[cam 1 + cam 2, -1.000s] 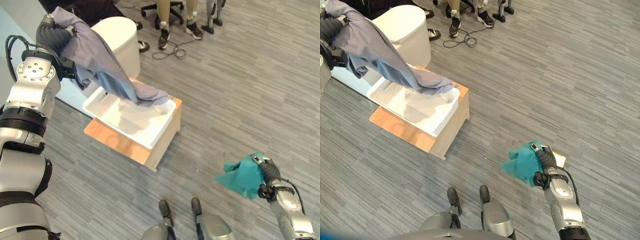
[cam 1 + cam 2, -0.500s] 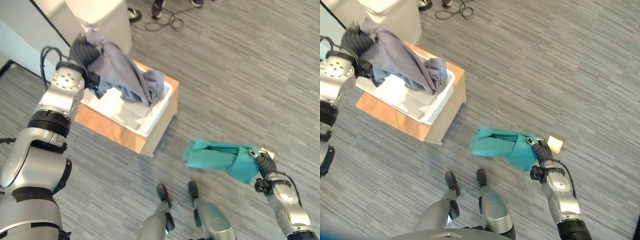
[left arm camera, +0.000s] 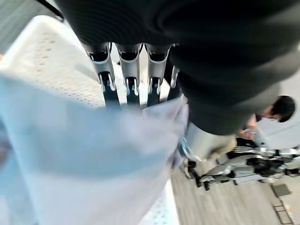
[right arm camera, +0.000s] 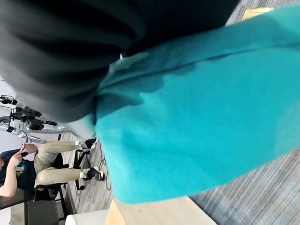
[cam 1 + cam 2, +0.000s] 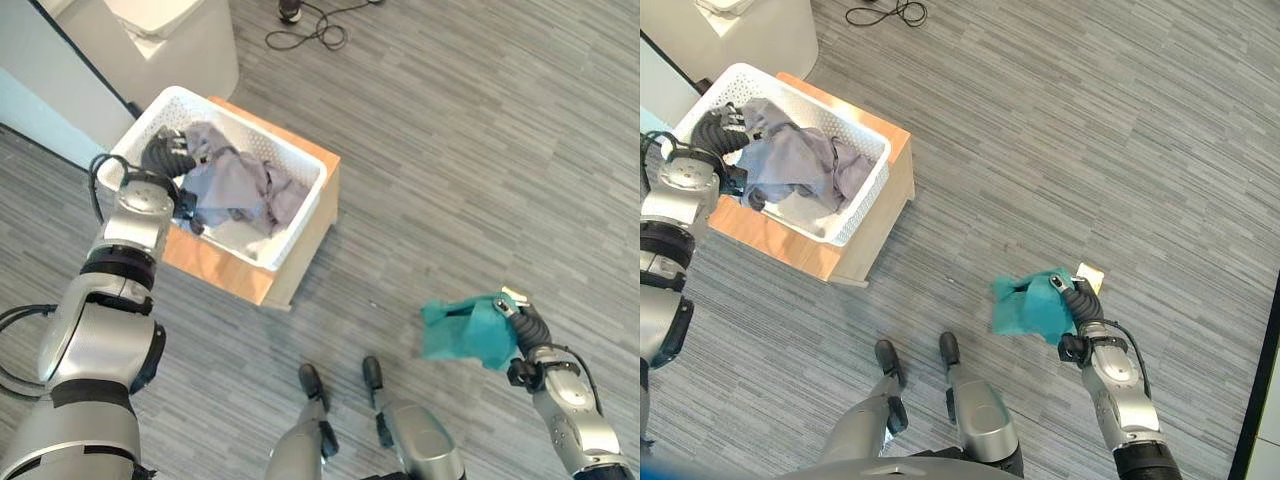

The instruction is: Pick up bed clothes into laundry basket.

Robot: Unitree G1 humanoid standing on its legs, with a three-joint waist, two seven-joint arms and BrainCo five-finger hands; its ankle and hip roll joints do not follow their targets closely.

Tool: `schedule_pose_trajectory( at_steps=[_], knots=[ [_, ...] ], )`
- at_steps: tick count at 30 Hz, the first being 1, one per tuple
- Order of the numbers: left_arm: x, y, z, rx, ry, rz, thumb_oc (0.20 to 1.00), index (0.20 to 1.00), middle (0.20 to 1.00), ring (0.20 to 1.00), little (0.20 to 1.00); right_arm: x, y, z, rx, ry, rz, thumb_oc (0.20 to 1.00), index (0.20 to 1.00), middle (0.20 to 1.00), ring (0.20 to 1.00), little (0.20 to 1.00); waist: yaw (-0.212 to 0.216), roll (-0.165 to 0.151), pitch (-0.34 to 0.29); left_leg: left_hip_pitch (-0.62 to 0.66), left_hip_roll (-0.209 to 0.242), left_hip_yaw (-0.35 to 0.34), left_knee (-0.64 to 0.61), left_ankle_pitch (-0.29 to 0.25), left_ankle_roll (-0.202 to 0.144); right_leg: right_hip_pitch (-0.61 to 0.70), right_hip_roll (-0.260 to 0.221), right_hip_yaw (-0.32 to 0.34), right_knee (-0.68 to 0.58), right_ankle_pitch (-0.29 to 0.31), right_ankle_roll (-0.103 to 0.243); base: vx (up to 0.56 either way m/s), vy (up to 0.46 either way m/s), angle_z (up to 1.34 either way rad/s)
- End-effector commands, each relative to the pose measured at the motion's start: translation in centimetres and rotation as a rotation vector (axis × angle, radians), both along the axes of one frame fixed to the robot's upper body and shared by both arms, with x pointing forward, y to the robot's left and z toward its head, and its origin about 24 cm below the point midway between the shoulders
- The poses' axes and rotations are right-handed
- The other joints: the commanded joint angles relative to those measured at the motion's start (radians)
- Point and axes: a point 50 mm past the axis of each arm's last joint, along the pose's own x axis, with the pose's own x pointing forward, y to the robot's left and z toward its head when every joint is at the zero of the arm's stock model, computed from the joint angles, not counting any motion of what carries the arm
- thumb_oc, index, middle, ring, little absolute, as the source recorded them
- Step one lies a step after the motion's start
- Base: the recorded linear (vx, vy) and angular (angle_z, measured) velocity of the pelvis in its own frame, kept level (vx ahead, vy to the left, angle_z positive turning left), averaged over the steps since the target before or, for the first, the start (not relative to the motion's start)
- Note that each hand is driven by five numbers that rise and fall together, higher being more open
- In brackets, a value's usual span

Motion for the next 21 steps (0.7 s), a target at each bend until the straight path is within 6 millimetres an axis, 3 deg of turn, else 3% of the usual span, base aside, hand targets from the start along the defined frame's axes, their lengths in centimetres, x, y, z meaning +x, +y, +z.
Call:
schedule_pose_trajectory(
  at_steps=[1,2,6,8,11,13,14,15,17,20,21],
  knots=[
    [-0.6,0.0,5.7,-0.017,-0.224,-0.043,1.0,1.0,1.0,1.0,1.0,-0.7,-1.3,1.3,-0.029,-0.064,-0.014,0.2,0.2,0.2,0.2,0.2,0.026,0.011,-0.085,0.061,0.059,0.004,0.004,-0.023,-0.084,-0.033,-0.109,0.007,-0.02,0.092,0.128,0.05,0.0,0.02],
    [-0.6,-0.5,6.3,-0.016,-0.246,-0.072,1.0,1.0,1.0,1.0,1.0,-0.6,-1.7,1.6,-0.044,-0.07,-0.023,0.2,0.2,0.2,0.2,0.2,0.03,0.016,-0.092,0.071,0.058,-0.002,0.004,-0.03,-0.084,-0.022,-0.11,0.004,-0.019,0.084,0.129,0.09,-0.008,0.1],
    [-1.2,-2.7,8.8,0.003,-0.348,-0.192,1.0,1.0,1.0,1.0,1.0,1.4,-5.2,6.5,-0.196,-0.218,-0.117,0.2,0.2,0.2,0.2,0.2,0.056,0.034,-0.13,0.099,0.048,-0.027,0.004,-0.039,-0.082,0.025,-0.119,-0.021,-0.021,0.073,0.131,0.05,-0.013,0.14],
    [-1.4,-3.0,9.1,0.013,-0.358,-0.214,1.0,1.0,1.0,1.0,1.0,1.8,-5.9,7.7,-0.234,-0.248,-0.128,0.2,0.2,0.2,0.2,0.2,0.062,0.034,-0.137,0.1,0.045,-0.033,0.004,-0.035,-0.081,0.029,-0.119,-0.026,-0.021,0.077,0.129,0.01,-0.012,0.28],
    [-2.3,-2.8,8.2,-0.022,-0.377,-0.263,1.0,1.0,1.0,1.0,1.0,3.3,-8.0,13.8,-0.373,-0.385,-0.147,0.2,0.2,0.2,0.2,0.2,0.103,0.031,-0.163,0.118,0.04,-0.055,0.004,-0.039,-0.08,0.061,-0.121,-0.046,-0.021,0.07,0.127,0.04,-0.008,0.14],
    [-2.8,-2.5,7.9,-0.043,-0.394,-0.266,1.0,1.0,1.0,1.0,1.0,3.8,-8.5,15.1,-0.411,-0.403,-0.145,0.2,0.2,0.2,0.2,0.2,0.11,0.033,-0.168,0.123,0.039,-0.059,0.004,-0.04,-0.08,0.068,-0.122,-0.051,-0.021,0.068,0.127,0.0,-0.005,0.06],
    [-3.4,-2.7,6.9,-0.066,-0.402,-0.297,1.0,1.0,1.0,1.0,1.0,4.8,-8.9,18.2,-0.478,-0.463,-0.145,0.2,0.2,0.2,0.2,0.2,0.147,0.022,-0.181,0.128,0.039,-0.067,0.004,-0.04,-0.081,0.078,-0.122,-0.063,-0.021,0.067,0.126,0.0,0.0,0.15],
    [-3.6,-2.4,6.7,-0.07,-0.402,-0.29,1.0,1.0,1.0,1.0,1.0,5.0,-8.8,18.3,-0.482,-0.465,-0.137,0.2,0.2,0.2,0.2,0.2,0.141,0.026,-0.18,0.129,0.039,-0.067,0.004,-0.04,-0.081,0.08,-0.122,-0.062,-0.021,0.066,0.126,0.01,-0.001,0.05],
    [-4.8,-2.2,4.6,-0.121,-0.397,-0.328,1.0,1.0,1.0,1.0,1.0,5.8,-8.4,20.2,-0.525,-0.5,-0.114,0.2,0.2,0.2,0.2,0.2,0.167,0.019,-0.192,0.138,0.04,-0.072,0.004,-0.042,-0.081,0.093,-0.122,-0.068,-0.021,0.063,0.125,0.0,0.0,0.04],
    [-6.9,-1.9,0.3,-0.206,-0.32,-0.37,1.0,1.0,1.0,1.0,1.0,7.3,-7.0,23.3,-0.655,-0.538,-0.042,0.2,0.2,0.2,0.2,0.2,0.203,0.006,-0.211,0.149,0.041,-0.083,0.004,-0.047,-0.08,0.11,-0.123,-0.076,-0.021,0.059,0.121,0.01,-0.011,0.13],
    [-8.3,-2.3,-3.1,-0.232,-0.224,-0.397,1.0,1.0,1.0,1.0,1.0,8.0,-6.8,26.0,-0.681,-0.567,-0.039,0.2,0.2,0.2,0.2,0.2,0.253,-0.019,-0.218,0.15,0.042,-0.093,0.004,-0.046,-0.08,0.116,-0.123,-0.088,-0.021,0.058,0.119,0.01,-0.03,0.19]
  ],
)
